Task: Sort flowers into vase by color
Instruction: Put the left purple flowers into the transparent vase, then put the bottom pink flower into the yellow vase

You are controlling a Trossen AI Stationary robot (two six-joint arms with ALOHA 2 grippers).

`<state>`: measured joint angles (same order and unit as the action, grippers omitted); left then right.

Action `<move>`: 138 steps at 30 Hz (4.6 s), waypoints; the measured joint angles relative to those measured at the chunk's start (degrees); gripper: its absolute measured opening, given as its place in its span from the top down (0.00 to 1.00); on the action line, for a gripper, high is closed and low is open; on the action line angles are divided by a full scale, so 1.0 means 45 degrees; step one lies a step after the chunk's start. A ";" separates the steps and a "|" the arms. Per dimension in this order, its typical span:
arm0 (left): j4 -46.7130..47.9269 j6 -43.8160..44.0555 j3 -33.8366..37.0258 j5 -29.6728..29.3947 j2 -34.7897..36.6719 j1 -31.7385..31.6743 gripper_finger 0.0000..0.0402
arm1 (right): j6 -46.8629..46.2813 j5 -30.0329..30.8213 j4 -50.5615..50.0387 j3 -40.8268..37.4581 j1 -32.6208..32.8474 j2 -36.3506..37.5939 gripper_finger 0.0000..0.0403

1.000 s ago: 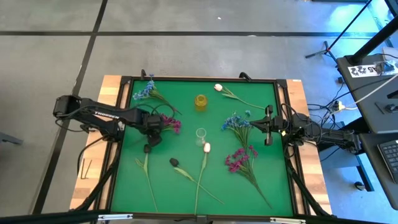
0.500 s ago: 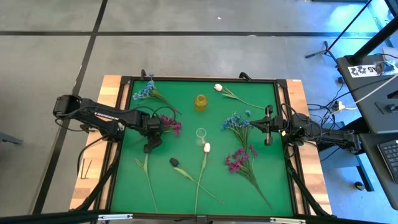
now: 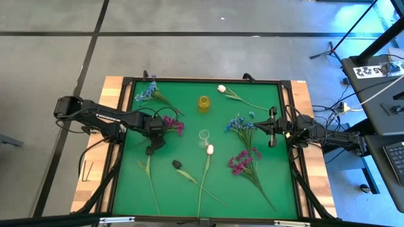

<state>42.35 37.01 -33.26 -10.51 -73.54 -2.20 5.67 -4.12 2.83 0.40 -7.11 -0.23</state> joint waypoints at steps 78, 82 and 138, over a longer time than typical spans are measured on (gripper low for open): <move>-1.8786 -0.8514 -0.1227 0.0295 0.0635 0.2013 0.97 | 0.0000 0.0000 0.0004 0.0000 0.0000 -0.0005 0.99; -1.9590 -0.8360 -0.1219 0.0683 -0.0064 0.1633 0.97 | 0.0000 0.0003 0.0004 0.0003 -0.0002 0.0000 0.99; -1.0300 -0.7088 -0.2055 -0.1981 0.2572 0.1645 0.52 | 0.0000 0.0009 -0.0001 0.0005 0.0000 -0.0005 0.99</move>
<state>-4.00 5.12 -42.50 -19.42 -61.96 5.20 5.67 -4.08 2.83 0.42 -7.11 -0.25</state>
